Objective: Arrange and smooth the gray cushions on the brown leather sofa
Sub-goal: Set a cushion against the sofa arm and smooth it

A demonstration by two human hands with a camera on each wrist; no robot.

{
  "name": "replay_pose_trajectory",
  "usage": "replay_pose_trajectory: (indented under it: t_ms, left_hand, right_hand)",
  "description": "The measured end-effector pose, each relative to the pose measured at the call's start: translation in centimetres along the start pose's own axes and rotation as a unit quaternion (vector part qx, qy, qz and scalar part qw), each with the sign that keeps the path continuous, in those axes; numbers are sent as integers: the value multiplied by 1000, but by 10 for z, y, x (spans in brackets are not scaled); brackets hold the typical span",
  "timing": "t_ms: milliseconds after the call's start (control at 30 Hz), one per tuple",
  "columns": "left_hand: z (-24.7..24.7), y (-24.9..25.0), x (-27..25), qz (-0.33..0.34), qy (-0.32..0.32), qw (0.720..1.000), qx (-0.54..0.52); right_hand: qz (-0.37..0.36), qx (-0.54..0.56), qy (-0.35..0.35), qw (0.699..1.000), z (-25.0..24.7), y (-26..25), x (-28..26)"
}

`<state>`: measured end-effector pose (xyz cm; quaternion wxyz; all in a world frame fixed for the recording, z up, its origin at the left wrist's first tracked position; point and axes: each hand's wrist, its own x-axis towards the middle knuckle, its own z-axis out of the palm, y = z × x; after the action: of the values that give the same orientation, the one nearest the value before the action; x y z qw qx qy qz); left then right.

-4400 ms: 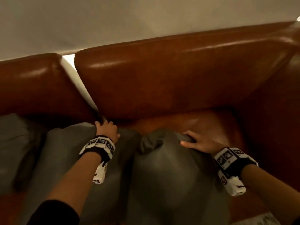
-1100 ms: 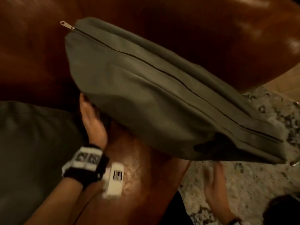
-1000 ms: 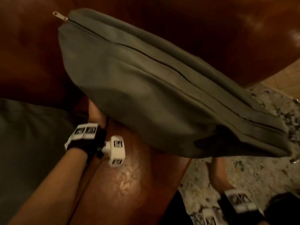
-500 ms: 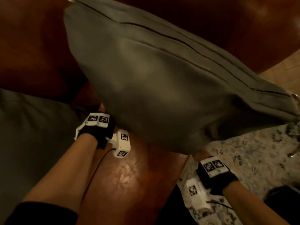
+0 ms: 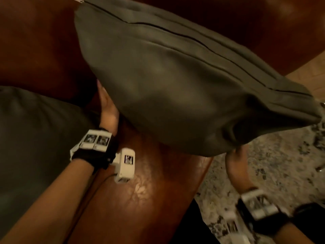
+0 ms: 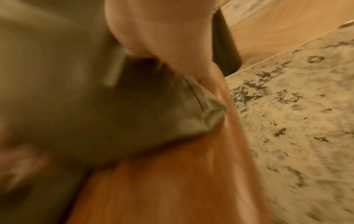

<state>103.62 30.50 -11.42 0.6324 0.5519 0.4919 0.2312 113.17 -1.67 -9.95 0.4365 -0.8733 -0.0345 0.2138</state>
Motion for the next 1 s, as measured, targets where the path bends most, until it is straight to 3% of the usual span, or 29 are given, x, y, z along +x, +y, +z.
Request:
replay_pose_trajectory:
  t_ms: [67,100,133,167,200,233,267,300,333,433,500,567,667,733,867,933,1000]
  left_hand:
    - [-15,0,-30,156,29,982,104]
    - [-25,-3,-52,212,25,965,150]
    - [-28,-9,-73,282,8,938,200]
    - [-32,-13,-89,364,-29,894,260]
    - [-35,-19,-99,438,-76,828,343]
    - [-37,-24,-100,498,-112,745,430]
    - [-34,-27,-91,536,-138,660,509]
    - [-26,-26,-79,542,-154,595,574]
    - [-13,-20,-67,525,-160,569,612]
    - [28,6,-40,465,-124,556,678]
    - [39,14,-35,468,-88,540,694]
    - [35,7,-41,481,-76,547,681]
    - [33,2,-45,448,-91,541,706]
    - [39,8,-46,401,-99,551,725]
    - [41,4,-48,326,-142,548,757]
    - [33,6,-47,350,-157,566,730]
    - [26,12,-48,404,-148,597,677]
  right_hand:
    - [-82,-128,41,988,-10,12,-42]
    - [-176,-221,31,959,-10,15,-64]
    - [-293,-316,2,902,-6,23,-83]
    - [-405,-389,-33,827,-2,28,-89]
    - [-481,-430,-50,762,2,25,-83]
    - [-517,-448,-50,728,9,22,-66]
    - [-521,-463,-31,716,17,13,-43]
    - [-511,-477,-3,715,23,0,-18]
    - [-498,-494,20,713,28,-14,6]
    - [-463,-560,12,687,24,-39,59]
    - [-469,-572,4,673,21,-43,65]
    - [-482,-574,14,662,20,-38,58]
    - [-465,-587,21,662,25,-39,61]
    - [-460,-579,17,672,24,-43,58]
    - [-573,-483,35,661,25,-46,-1]
    - [-601,-464,55,648,32,-70,4]
    - [-574,-495,80,648,39,-95,41]
